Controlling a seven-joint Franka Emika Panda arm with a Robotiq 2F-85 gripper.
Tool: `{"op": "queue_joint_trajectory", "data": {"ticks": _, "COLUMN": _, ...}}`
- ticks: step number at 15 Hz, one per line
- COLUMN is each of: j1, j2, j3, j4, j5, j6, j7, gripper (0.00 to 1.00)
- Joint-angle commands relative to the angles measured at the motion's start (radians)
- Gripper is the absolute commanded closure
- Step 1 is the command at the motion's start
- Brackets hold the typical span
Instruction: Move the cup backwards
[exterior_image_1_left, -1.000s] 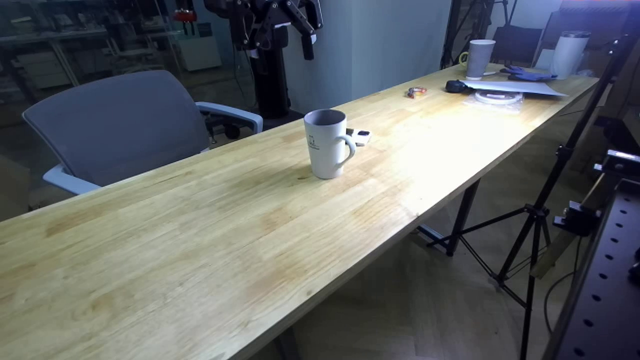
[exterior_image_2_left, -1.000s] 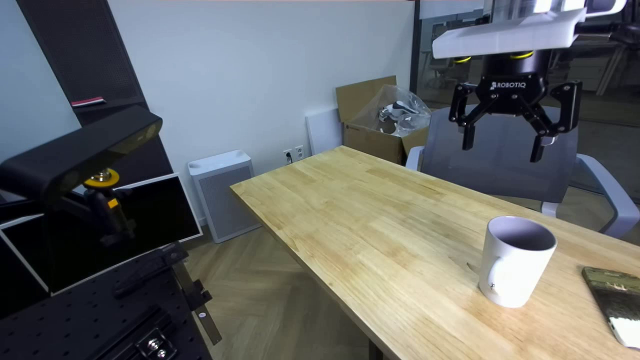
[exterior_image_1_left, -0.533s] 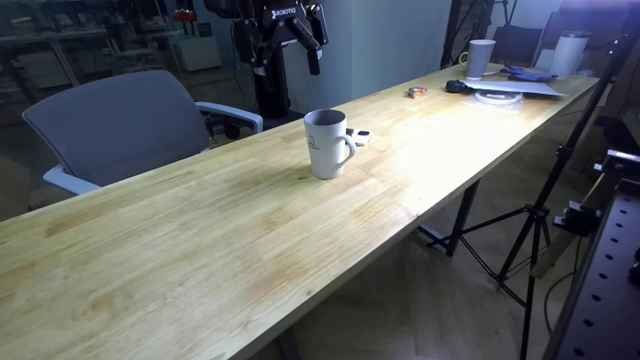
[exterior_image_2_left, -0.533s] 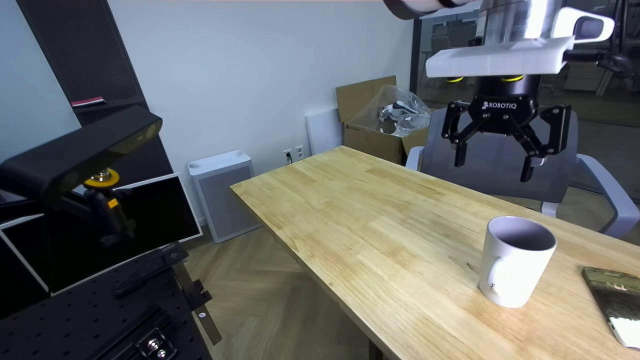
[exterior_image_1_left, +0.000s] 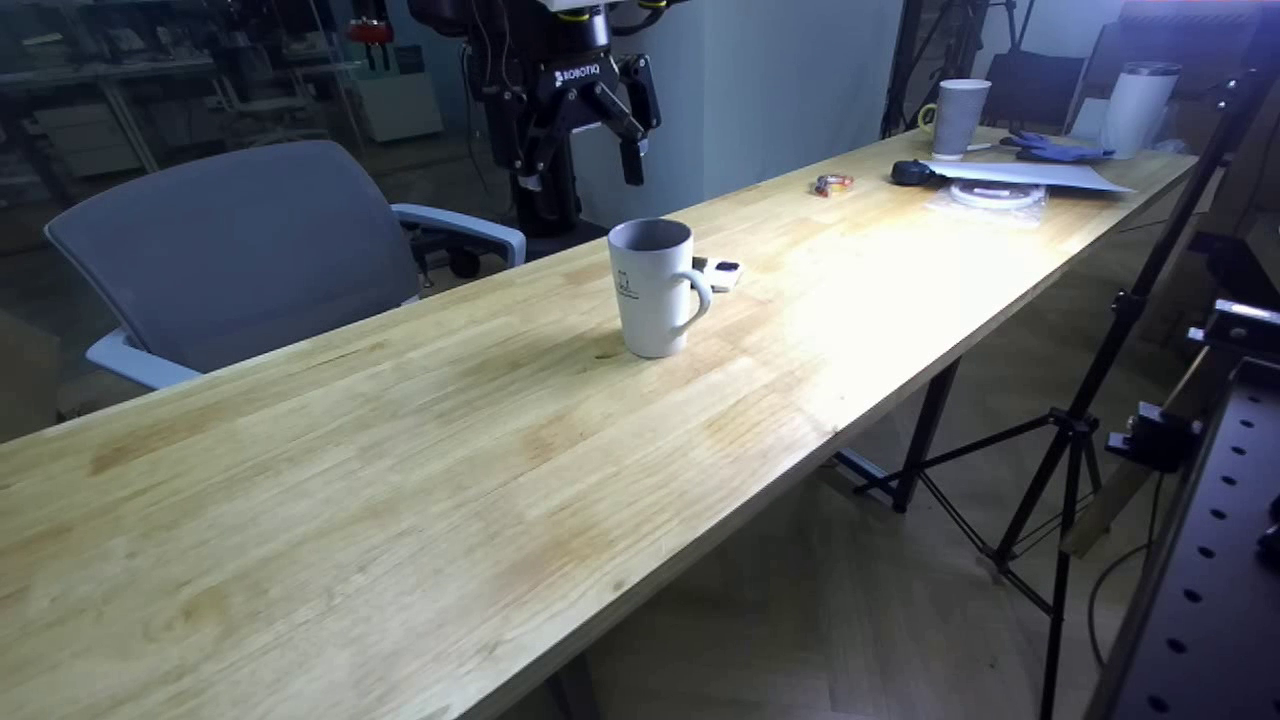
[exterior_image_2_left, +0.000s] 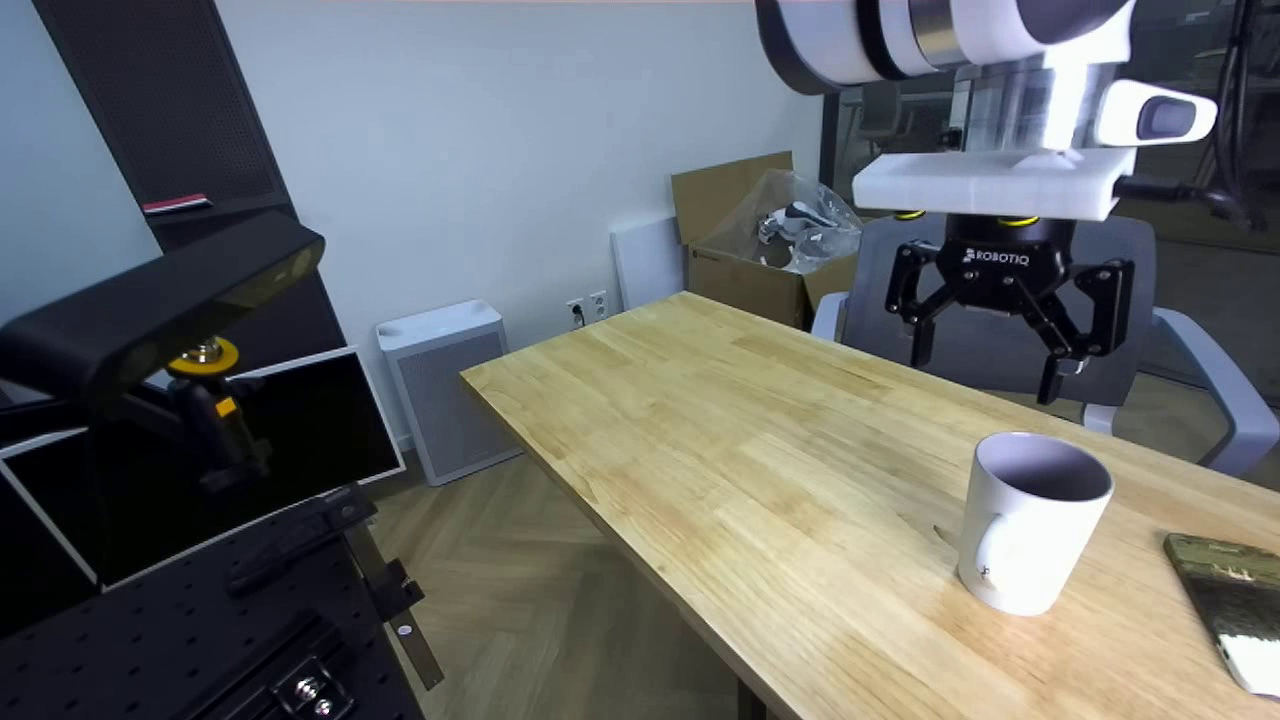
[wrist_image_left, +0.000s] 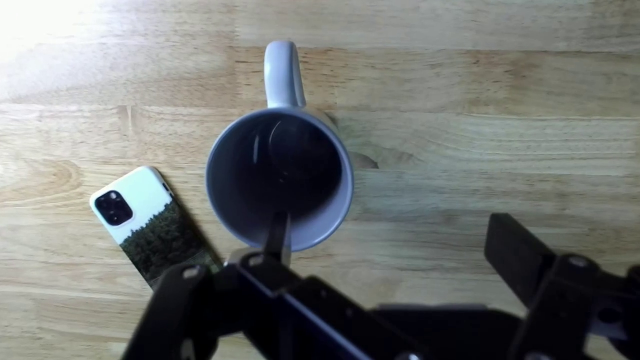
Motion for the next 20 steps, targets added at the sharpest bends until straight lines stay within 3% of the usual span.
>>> {"op": "queue_joint_trajectory", "data": {"ticks": 1, "j1": -0.006, "j2": 0.024, "j3": 0.001, "j4": 0.0, "j5": 0.009, "j6": 0.028, "j7": 0.008, "gripper": 0.0}}
{"op": "queue_joint_trajectory", "data": {"ticks": 20, "j1": -0.004, "j2": 0.125, "j3": -0.037, "j4": 0.005, "j5": -0.015, "j6": 0.118, "j7": 0.011, "gripper": 0.0}}
